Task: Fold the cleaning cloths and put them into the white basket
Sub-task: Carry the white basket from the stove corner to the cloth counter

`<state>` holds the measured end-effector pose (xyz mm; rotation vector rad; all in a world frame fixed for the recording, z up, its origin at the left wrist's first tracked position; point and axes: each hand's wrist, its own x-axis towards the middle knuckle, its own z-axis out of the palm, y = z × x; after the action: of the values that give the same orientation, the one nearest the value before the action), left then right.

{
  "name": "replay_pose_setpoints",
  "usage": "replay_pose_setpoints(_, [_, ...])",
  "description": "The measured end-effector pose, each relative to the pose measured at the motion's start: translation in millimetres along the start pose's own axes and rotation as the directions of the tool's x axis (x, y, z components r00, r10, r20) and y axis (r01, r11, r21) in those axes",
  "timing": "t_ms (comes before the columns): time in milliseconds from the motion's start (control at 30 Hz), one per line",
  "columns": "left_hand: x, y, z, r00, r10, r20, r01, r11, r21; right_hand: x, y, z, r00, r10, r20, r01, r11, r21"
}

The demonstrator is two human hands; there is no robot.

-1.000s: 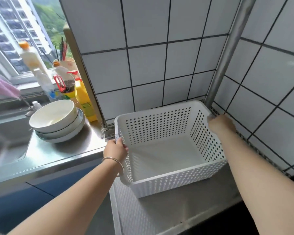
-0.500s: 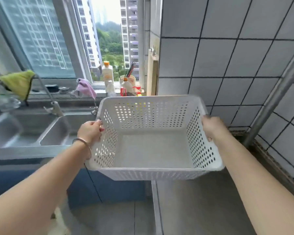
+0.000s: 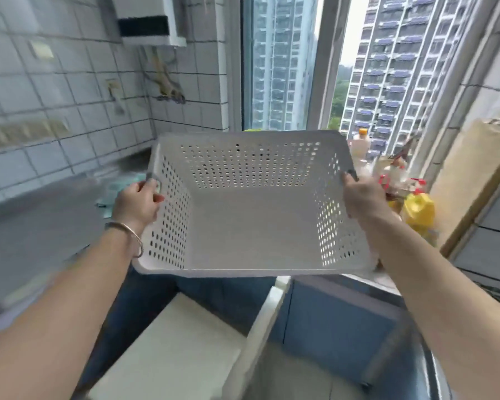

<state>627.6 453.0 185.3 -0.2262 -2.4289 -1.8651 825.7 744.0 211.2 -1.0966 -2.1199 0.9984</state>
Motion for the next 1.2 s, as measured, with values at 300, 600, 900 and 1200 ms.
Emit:
replay_pose_setpoints(300, [43.2, -110.7, -257.3, 0.976, -0.076, -0.203, 0.093, 0.993, 0.078, -112.5, -127.6, 235.2, 0.977, -0.084, 0.195, 0.078, 0.996, 0.040])
replay_pose_setpoints(600, [77.6, -224.4, -422.4, 0.915, -0.266, -0.304, 0.293, 0.955, 0.048, -203.8, -186.5, 423.3, 0.904, -0.057, 0.425, 0.053, 0.998, 0.022])
replay_pose_setpoints(900, [138.8, -290.3, -497.9, 0.837, -0.354, -0.417, 0.400, 0.916, 0.025, -206.0, -255.8, 571.4, 0.797, -0.101, 0.596, 0.203, 0.974, -0.106])
replay_pose_setpoints(1200, [208.1, -325.7, -549.2, 0.692, -0.493, -0.527, 0.568, 0.823, -0.023, -196.7, -338.9, 709.8, 0.688, -0.114, 0.717, 0.260, 0.961, -0.097])
